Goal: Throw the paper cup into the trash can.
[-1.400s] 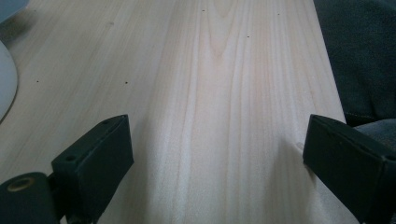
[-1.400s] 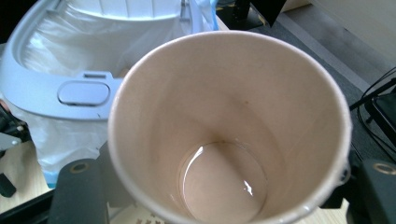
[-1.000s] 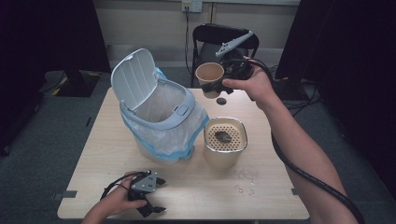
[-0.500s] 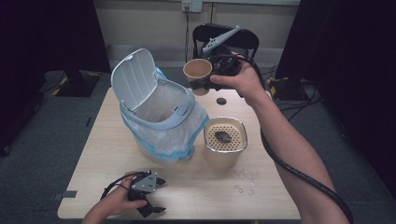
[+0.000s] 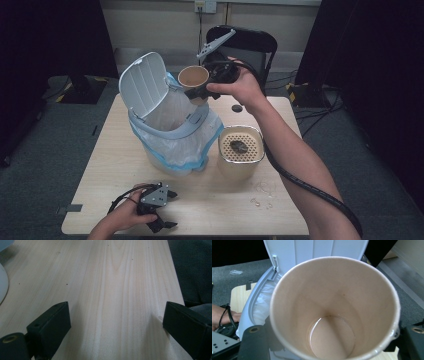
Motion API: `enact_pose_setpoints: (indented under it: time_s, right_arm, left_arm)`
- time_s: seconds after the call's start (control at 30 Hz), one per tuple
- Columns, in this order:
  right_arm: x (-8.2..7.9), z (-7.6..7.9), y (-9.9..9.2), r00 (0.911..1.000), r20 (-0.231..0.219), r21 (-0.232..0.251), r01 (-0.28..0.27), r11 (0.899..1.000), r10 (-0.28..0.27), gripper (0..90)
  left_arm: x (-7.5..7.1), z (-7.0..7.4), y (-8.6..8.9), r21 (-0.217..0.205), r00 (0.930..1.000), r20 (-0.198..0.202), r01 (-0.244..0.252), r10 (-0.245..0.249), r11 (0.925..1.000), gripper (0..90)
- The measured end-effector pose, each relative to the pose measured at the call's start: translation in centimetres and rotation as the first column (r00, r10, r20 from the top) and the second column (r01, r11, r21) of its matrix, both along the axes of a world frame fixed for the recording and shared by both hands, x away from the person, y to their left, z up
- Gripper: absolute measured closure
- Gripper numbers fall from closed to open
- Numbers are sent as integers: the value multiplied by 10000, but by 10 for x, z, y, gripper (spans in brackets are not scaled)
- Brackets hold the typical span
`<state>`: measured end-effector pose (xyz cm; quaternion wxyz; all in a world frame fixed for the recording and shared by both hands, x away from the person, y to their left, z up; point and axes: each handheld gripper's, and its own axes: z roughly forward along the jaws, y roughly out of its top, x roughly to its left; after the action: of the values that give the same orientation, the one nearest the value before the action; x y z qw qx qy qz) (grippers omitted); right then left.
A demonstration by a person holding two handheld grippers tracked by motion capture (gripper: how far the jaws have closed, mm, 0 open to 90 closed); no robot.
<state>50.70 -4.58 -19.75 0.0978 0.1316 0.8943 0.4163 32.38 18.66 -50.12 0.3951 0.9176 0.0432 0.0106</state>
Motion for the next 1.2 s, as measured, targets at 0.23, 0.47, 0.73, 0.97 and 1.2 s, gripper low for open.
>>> enact_pose_setpoints:
  time_s: [0.23, 0.47, 0.73, 0.97, 1.2]
  right_arm:
    - [0, -3, 12, 9998, -49, 131, -171, 9998, 172, 274]
    - [2, -13, 27, 9992, -221, 249, -335, 9991, 341, 273]
    - [6, -21, 38, 9980, -354, 347, -502, 9981, 514, 272]
    - [9, -28, 47, 9976, -432, 479, -526, 9975, 547, 269]
    - [12, -38, 54, 9959, -749, 754, -441, 9962, 498, 136]
  left_arm:
    - [0, 0, 0, 6, 10000, -5, -4, 4, 10000, 70]
    - [0, 0, 0, -14, 10000, -11, 7, -7, 10000, 70]
    - [0, 0, 0, 26, 10000, -16, -3, 3, 10000, 69]
    - [0, 0, 0, 18, 10000, -17, -8, 8, 10000, 68]
    - [0, 0, 0, 25, 10000, -13, 1, -1, 10000, 68]
